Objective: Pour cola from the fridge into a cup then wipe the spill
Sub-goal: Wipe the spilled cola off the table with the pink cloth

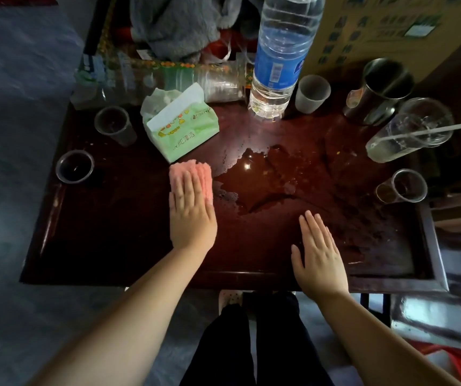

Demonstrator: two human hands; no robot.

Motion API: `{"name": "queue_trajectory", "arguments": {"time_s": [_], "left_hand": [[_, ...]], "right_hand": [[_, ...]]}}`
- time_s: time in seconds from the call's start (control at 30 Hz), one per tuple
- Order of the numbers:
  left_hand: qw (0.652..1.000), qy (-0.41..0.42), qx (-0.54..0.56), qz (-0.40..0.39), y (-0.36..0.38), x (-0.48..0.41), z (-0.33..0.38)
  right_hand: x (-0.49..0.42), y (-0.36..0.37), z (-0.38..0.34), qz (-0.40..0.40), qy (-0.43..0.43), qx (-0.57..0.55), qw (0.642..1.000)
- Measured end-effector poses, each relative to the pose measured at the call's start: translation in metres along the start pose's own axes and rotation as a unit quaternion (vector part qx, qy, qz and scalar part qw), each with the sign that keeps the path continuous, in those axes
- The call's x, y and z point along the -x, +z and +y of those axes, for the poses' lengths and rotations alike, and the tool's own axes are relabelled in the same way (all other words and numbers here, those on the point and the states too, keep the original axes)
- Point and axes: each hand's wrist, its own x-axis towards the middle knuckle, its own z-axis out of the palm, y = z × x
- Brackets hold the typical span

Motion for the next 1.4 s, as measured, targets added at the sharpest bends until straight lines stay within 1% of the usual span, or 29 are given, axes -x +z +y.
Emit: {"name": "queue_trajectory", "arguments": {"time_s": [0.2, 0.37, 0.57, 0.73, 0.9, 1.03, 1.13, 1.23, 1.4], "left_hand": [[0.998, 0.060, -0.004, 0.008, 0.009, -0.042, 0.024], [0.998, 0.059, -0.016, 0.008, 0.008, -0.059, 0.036], [0.997, 0.080, -0.014, 0.015, 0.008, -0.048, 0.034], [0.993, 0.118, -0.011, 0.005, 0.015, -0.009, 0.039], [0.997, 0.070, -0.012, 0.014, 0.015, 0.004, 0.050], [0.998, 0.050, -0.014, 0.022, 0.014, -0.014, 0.064], [0.999, 0.048, -0.006, 0.011, 0.015, -0.036, 0.073], [0.993, 0.110, -0.031, -0.006, 0.022, -0.059, 0.072], [0.965, 0.246, -0.087, -0.003, 0.022, -0.090, 0.065]], "right_hand": [[-0.001, 0.000, 0.001, 0.000, -0.004, -0.016, 1.000], [-0.001, -0.001, 0.001, 0.004, -0.005, -0.027, 1.000], [0.000, -0.002, 0.002, 0.007, -0.008, -0.033, 0.999], [0.000, -0.003, 0.001, 0.010, -0.004, -0.032, 0.999], [0.000, -0.004, 0.001, 0.002, -0.002, -0.030, 1.000], [-0.001, -0.005, 0.002, 0.000, -0.002, -0.036, 0.999], [-0.001, -0.005, 0.003, 0.000, -0.005, -0.043, 0.999], [-0.002, -0.005, 0.003, 0.004, -0.004, -0.049, 0.999], [-0.002, -0.003, 0.003, 0.008, -0.008, -0.048, 0.999]]}}
